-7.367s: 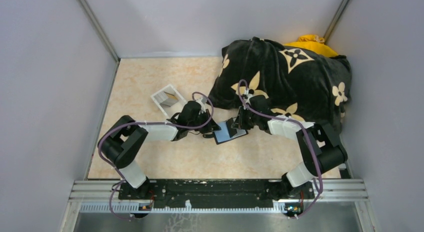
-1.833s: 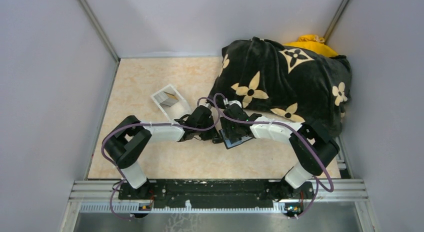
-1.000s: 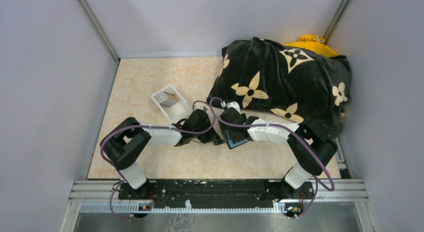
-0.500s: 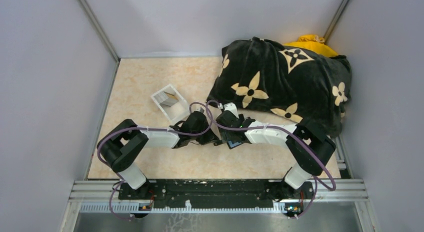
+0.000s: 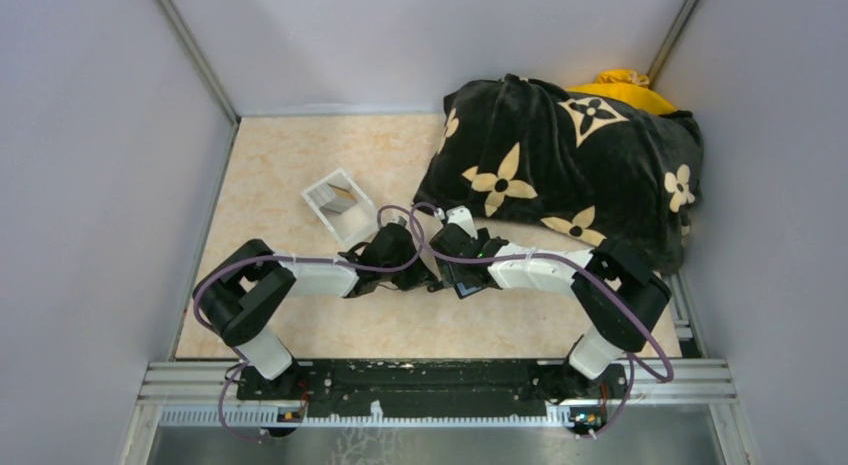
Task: Put the credit cards into the card holder
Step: Insert the credit card into the card holder.
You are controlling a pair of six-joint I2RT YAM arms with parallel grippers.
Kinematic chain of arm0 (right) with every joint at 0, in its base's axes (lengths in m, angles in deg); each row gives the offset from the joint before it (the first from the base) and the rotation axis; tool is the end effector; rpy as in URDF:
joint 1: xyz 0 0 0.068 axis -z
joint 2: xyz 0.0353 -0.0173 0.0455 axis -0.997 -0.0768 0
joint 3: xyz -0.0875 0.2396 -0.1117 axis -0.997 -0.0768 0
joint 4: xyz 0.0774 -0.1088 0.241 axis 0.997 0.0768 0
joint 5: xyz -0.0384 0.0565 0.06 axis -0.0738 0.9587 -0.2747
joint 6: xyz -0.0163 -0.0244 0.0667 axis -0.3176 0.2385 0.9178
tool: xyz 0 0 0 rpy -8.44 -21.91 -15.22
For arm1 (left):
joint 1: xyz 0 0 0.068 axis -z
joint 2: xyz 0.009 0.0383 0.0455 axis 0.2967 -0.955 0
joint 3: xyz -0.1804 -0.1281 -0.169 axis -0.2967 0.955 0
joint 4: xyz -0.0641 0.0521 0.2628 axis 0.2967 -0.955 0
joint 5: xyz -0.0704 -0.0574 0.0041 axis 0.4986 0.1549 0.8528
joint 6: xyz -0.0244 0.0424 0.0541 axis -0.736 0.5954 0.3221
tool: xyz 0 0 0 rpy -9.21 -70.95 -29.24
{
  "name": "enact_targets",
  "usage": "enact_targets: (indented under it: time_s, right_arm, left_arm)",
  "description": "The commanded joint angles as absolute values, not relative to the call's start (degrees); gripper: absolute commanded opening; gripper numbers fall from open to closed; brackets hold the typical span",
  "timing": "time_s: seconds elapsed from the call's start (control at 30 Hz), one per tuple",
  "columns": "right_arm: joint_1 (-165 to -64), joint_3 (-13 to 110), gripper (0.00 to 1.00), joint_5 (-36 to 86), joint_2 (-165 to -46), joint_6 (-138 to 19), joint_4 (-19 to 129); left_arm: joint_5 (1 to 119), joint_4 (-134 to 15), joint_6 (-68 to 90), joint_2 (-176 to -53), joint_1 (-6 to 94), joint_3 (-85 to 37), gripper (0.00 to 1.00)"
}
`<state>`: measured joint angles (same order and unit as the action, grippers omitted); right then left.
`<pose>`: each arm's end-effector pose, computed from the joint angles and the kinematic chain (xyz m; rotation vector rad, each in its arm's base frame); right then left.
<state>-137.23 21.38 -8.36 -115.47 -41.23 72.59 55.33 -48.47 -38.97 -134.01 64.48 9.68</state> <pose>0.2192 0.2343 0.1398 -0.4246 2.4388 -0.0421 0.2244 -0.2479 0.1046 -0.2862 2.5433 -0.9354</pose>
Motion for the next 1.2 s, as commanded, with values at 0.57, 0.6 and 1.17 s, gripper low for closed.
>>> enact_targets:
  time_s: [0.57,0.6,1.17]
  right_arm:
    - [-133.0,20.8,0.74,-2.5,-116.6,-45.5,70.4]
    - [-133.0,20.7,0.73,-2.3,-116.6,-45.6,70.4]
    - [-135.2,20.8,0.5,-5.3,-114.7,-46.5,70.2]
  left_arm:
    - [55.0,-52.9,-38.4,-135.3,64.8,10.3,0.0]
    - [55.0,-52.9,-38.3,-135.3,64.8,10.2,0.0]
    - [54.6,-53.7,-38.0,-135.8,64.8,9.0,0.0]
